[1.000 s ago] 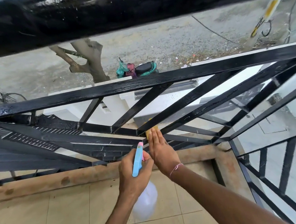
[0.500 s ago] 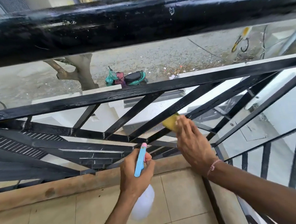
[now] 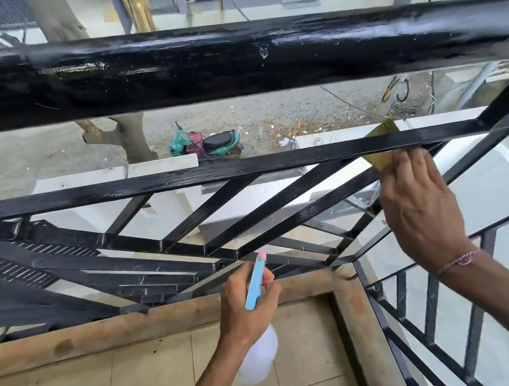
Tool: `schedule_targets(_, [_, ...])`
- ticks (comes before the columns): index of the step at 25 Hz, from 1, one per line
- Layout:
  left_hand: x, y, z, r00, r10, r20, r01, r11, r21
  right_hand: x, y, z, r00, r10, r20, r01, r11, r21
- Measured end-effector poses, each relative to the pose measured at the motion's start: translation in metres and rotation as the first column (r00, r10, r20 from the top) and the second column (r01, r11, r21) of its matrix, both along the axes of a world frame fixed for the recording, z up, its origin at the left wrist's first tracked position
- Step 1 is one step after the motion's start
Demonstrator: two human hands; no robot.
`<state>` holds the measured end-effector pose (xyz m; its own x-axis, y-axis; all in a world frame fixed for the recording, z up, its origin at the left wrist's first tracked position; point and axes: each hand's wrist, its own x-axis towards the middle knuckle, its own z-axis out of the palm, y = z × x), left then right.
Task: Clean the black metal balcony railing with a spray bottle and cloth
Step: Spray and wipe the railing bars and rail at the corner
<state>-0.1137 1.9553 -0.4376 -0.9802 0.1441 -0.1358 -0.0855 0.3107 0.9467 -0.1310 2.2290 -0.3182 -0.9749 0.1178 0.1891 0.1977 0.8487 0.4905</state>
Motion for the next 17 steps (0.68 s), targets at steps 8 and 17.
schedule_targets(8, [0.003,-0.002,-0.006,0.999,0.047,0.024,-0.046,0.998,-0.040,-0.017,-0.110,-0.117,0.946,0.318,0.064,-0.290,0.918,-0.271])
schedule_targets(17, [-0.003,-0.040,-0.028,0.990,0.138,0.007,-0.137,0.982,-0.127,-0.034,-0.181,-0.176,0.829,0.445,0.338,-0.371,0.891,-0.262])
